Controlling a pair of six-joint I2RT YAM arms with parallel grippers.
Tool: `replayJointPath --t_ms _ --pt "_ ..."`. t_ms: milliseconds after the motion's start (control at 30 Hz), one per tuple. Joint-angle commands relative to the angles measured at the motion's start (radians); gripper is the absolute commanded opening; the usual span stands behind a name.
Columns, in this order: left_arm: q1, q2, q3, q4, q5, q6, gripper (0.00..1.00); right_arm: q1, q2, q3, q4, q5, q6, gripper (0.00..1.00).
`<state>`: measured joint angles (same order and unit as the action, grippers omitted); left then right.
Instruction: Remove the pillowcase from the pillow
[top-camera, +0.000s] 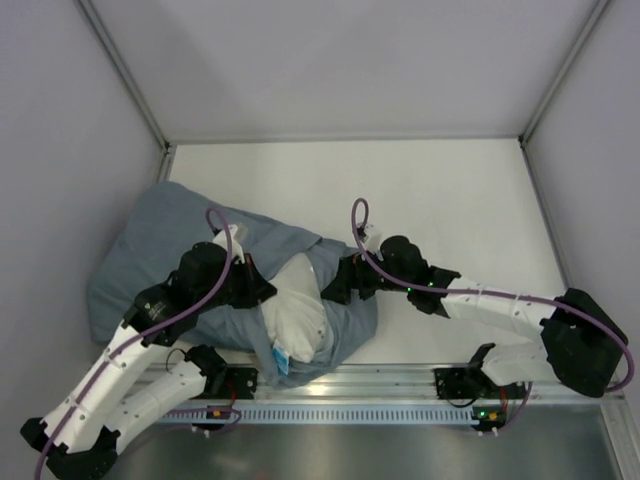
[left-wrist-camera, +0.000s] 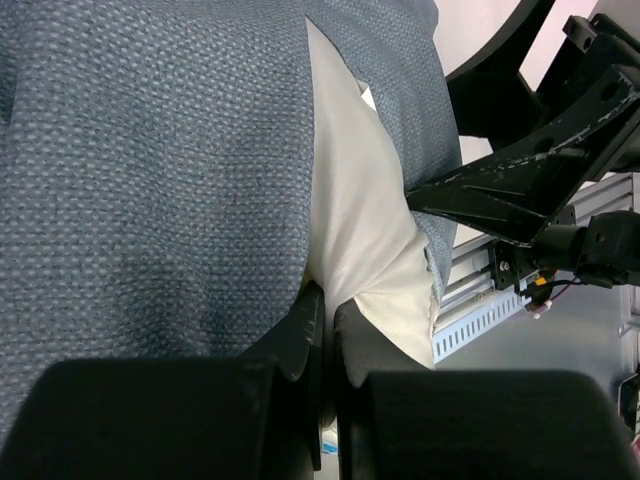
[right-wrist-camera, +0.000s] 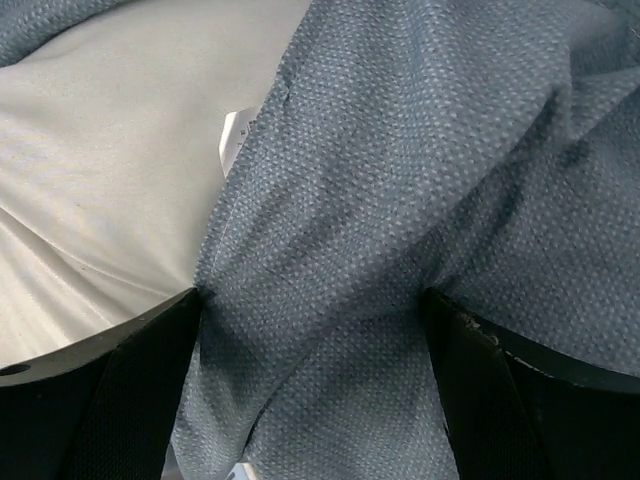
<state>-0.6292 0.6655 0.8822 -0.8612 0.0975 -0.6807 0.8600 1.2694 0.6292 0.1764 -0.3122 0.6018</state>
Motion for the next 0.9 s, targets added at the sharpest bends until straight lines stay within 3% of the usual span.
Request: replayJointPath --t_ms 0,67,100,167,200,233,300,567,667,867 --pt "0.002 -0.015 0.011 0.102 0.013 -0.006 0.0 0.066 0.018 0.035 0.055 0.001 -0.02 0.85" --pt "0.0 -0.012 0.006 0.102 0.019 -0.01 0.0 0.082 0.019 0.038 0.048 0.045 -0.02 0.79" --pt "0.002 -0.015 0.004 0.102 0.018 -0.01 0.0 0.089 0.027 0.046 0.038 0.059 -0.022 0.58" --pt "0.002 -0.017 0.003 0.102 0.019 -0.008 0.0 0.089 0.044 0.05 0.012 0.09 -0.019 0.29" --pt "0.002 -0.017 0.003 0.102 0.019 -0.006 0.0 0.091 0.06 0.055 0.009 0.096 -0.02 0.06" --pt "0.002 -0.018 0.003 0.1 0.018 -0.005 0.0 0.091 0.07 0.053 -0.003 0.128 -0.022 0.0" --pt "0.002 -0.023 0.009 0.09 0.013 -0.005 0.0 0.091 0.09 0.061 -0.029 0.194 -0.016 0.0" --pt "0.002 -0.067 0.049 -0.001 -0.03 -0.005 0.0 0.067 0.174 0.125 -0.236 0.757 0.027 0.0" --pt "0.002 -0.081 0.104 -0.068 -0.067 0.004 0.0 -0.005 0.186 0.109 -0.255 0.821 0.035 0.0" --pt "0.002 -0.107 0.182 -0.147 -0.108 0.01 0.0 -0.17 0.225 0.113 -0.236 0.757 0.003 0.0"
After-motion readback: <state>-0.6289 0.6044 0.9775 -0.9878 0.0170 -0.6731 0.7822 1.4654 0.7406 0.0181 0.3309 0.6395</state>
